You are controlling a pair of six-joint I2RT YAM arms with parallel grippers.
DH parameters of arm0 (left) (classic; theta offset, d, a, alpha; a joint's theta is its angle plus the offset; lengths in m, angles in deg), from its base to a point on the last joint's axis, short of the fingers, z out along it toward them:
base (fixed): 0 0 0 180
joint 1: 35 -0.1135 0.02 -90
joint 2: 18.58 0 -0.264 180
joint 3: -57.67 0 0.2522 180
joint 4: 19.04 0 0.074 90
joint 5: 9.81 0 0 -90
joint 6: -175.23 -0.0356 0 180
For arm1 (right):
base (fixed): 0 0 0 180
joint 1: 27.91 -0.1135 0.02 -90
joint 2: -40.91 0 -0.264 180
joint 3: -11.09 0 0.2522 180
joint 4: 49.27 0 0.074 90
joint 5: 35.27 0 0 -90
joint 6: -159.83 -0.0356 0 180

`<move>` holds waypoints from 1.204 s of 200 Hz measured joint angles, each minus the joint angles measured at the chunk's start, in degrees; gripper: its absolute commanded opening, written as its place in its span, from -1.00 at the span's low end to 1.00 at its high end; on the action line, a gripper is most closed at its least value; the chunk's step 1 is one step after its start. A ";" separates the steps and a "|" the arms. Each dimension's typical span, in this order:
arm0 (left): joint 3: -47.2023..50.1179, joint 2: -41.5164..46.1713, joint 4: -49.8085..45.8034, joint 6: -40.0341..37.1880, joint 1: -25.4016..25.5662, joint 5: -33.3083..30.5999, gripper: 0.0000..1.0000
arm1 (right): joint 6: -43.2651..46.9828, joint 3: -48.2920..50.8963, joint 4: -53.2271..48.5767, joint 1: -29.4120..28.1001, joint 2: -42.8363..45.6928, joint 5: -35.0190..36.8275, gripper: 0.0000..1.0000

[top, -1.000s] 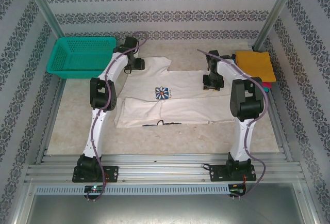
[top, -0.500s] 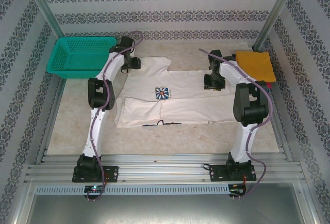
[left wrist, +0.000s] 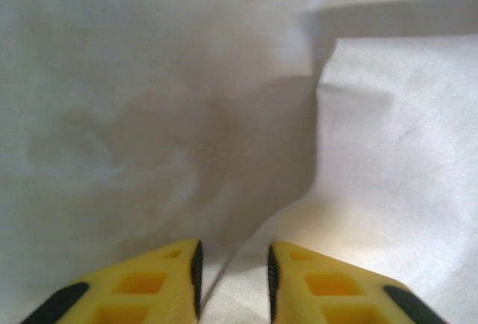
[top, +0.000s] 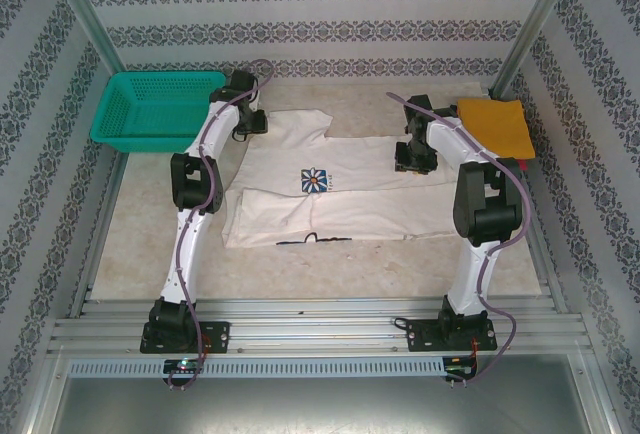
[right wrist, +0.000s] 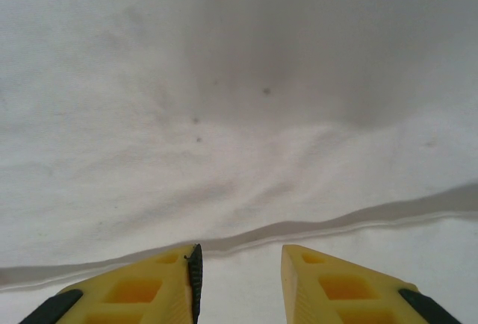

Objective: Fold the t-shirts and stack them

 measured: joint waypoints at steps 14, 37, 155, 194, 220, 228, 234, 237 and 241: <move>0.00 -0.02 -0.11 0.00 -0.04 0.04 -0.41 | 0.00 0.00 0.02 0.00 0.00 -0.02 -0.32; 0.00 0.00 -0.11 -0.28 0.26 0.33 -0.35 | 0.00 0.00 0.33 0.00 0.00 -0.39 -0.32; 5.77 3.28 1.25 -0.68 1.62 -0.42 -0.35 | 0.00 0.00 1.88 0.00 0.00 -1.86 -0.32; 5.97 3.39 1.14 -0.92 2.03 -1.55 -0.57 | 0.00 0.00 2.19 0.00 0.00 -2.12 -0.33; 5.97 3.39 0.87 -0.85 2.03 -2.08 -0.93 | 0.00 0.00 2.16 0.00 0.00 -2.12 -0.33; 5.95 3.39 0.85 -0.96 2.05 -2.08 -1.00 | 0.00 0.02 2.19 0.02 0.00 -2.12 -0.33; 5.90 3.39 0.90 -0.98 2.10 -2.16 -1.00 | 0.00 0.07 2.23 0.02 0.00 -2.12 -0.33; 5.90 3.39 0.90 -1.20 2.12 -2.19 -1.00 | 0.00 0.07 2.23 0.02 0.00 -2.14 -0.34; 5.92 3.37 0.90 -1.14 2.14 -2.32 -1.00 | 0.00 0.13 2.36 0.02 0.00 -2.14 -0.33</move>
